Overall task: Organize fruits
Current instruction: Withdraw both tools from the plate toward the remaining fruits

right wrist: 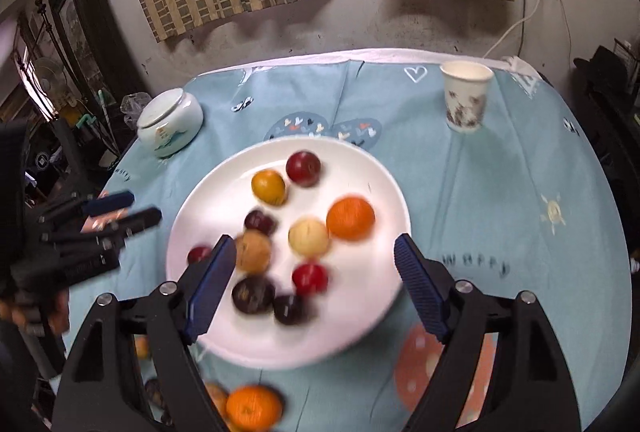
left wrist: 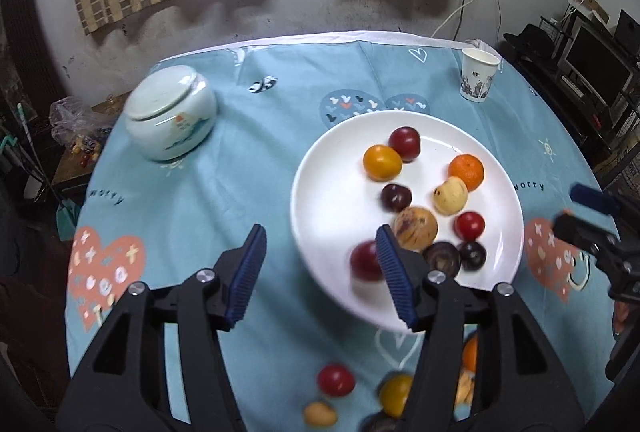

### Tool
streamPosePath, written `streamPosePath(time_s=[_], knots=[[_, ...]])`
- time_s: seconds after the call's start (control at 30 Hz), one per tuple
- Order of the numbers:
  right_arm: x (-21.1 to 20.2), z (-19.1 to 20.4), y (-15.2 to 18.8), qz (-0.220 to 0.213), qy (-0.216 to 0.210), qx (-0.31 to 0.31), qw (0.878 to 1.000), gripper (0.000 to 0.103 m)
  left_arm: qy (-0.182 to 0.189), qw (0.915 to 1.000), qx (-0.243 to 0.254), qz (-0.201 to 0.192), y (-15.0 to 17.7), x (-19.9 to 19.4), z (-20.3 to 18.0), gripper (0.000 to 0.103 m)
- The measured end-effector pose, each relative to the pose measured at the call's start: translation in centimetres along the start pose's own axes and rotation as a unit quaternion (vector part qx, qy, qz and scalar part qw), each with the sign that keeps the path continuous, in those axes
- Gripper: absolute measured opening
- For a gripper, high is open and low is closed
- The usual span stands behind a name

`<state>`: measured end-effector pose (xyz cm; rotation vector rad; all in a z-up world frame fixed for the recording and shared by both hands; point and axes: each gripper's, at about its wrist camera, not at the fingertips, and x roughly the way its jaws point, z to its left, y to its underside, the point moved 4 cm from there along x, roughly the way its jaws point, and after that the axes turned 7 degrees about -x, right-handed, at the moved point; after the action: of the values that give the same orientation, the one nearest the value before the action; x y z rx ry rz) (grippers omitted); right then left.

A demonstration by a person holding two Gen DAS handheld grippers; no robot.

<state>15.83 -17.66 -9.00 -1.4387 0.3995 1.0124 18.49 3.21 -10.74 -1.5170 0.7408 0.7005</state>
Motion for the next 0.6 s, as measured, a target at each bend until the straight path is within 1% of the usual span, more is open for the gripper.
streamPosePath(time_s=[0.07, 0.13, 0.17, 0.23, 0.33, 0.4, 0.47, 0.57, 0.6], knots=[[-1.7, 0.9, 2.6, 0.008, -0.011, -0.002, 1.000, 0.081, -0.003, 1.0000, -0.001, 0.000, 1.5, -1.3, 0.9, 0.062], [-3.1, 2.6, 5.8, 0.027, -0.016, -0.024, 0.999, 0.081, -0.009, 1.0000, 0.001, 0.003, 3.5, -2.8, 1.7, 0.063], [-3.7, 4.0, 7.8, 0.041, -0.021, -0.045, 0.998, 0.081, -0.010, 0.9999, 0.001, 0.005, 4.3, -3.3, 2.1, 0.063], [-4.3, 6.5, 10.9, 0.064, -0.029, -0.079, 0.994, 0.081, -0.012, 0.9999, -0.004, 0.012, 6.4, -4.3, 3.0, 0.066], [-4.3, 9.7, 14.3, 0.096, -0.048, -0.114, 0.988, 0.080, -0.012, 0.9993, -0.013, 0.031, 9.4, -5.2, 4.2, 0.067], [-3.7, 11.4, 15.8, 0.112, -0.060, -0.117, 0.985, 0.077, -0.015, 0.9988, -0.018, 0.044, 11.0, -5.5, 4.6, 0.067], [-3.1, 12.6, 16.5, 0.116, -0.067, -0.117, 0.984, 0.076, -0.018, 0.9980, -0.025, 0.056, 12.6, -5.8, 5.2, 0.067], [-2.2, 13.5, 16.9, 0.128, -0.091, -0.079, 0.984, 0.074, -0.020, 0.9975, -0.031, 0.059, 14.1, -6.5, 5.8, 0.067], [-2.1, 13.5, 16.7, 0.125, -0.087, -0.071, 0.986, 0.074, -0.020, 0.9974, -0.035, 0.060, 14.6, -6.8, 6.1, 0.067]])
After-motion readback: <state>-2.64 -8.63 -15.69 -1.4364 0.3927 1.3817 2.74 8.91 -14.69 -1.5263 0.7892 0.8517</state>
